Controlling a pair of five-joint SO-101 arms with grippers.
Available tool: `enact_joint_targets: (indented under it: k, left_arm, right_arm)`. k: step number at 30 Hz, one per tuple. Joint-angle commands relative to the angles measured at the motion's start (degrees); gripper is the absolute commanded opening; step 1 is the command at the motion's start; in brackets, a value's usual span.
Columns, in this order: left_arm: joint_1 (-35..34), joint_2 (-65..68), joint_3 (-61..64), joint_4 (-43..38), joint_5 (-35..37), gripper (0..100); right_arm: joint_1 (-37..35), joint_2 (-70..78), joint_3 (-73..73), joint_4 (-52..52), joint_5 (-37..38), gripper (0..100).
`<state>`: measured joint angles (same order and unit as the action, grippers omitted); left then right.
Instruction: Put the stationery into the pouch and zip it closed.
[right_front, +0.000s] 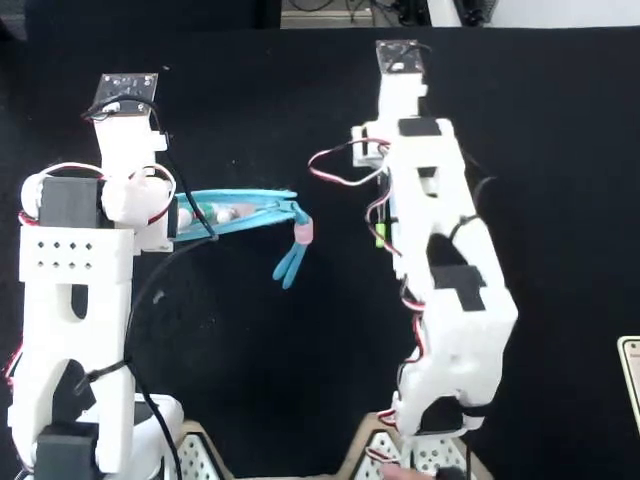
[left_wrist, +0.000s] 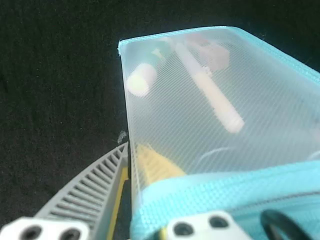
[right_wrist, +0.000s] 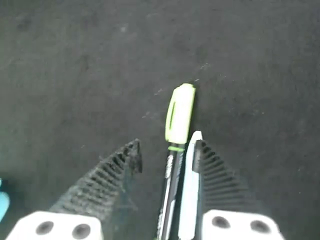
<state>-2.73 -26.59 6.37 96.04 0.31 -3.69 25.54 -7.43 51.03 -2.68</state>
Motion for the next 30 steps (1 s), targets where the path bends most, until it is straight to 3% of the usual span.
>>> enact_joint_targets:
  k: [1, 9, 14, 19, 21, 24, 30]
  left_arm:
    - [0.57, 0.18, 0.31, 0.18, 0.09, 3]
    - [0.57, 0.18, 0.31, 0.18, 0.09, 3]
    - [0.57, 0.18, 0.31, 0.18, 0.09, 3]
    - [0.57, 0.09, 0.31, 0.18, 0.09, 3]
    - [0.57, 0.0, 0.31, 0.18, 0.09, 3]
    - [0.57, 0.0, 0.31, 0.18, 0.09, 3]
    - [0.57, 0.09, 0.31, 0.18, 0.09, 3]
  right_arm:
    - [2.37, 3.03, -6.9, -0.7, 0.09, 19.8]
    - [2.37, 14.99, -19.74, -0.53, 0.09, 19.8]
    - [1.85, 21.23, -27.21, 4.84, 0.26, 19.8]
    - [0.88, 27.03, -34.86, 12.57, 7.65, 19.7]
    - [0.88, 28.88, -38.37, 15.74, 10.37, 16.6]
    - [1.41, 30.64, -44.44, 19.08, 11.34, 2.1]
    - [3.6, 30.99, -55.34, 27.25, 10.29, 1.0]
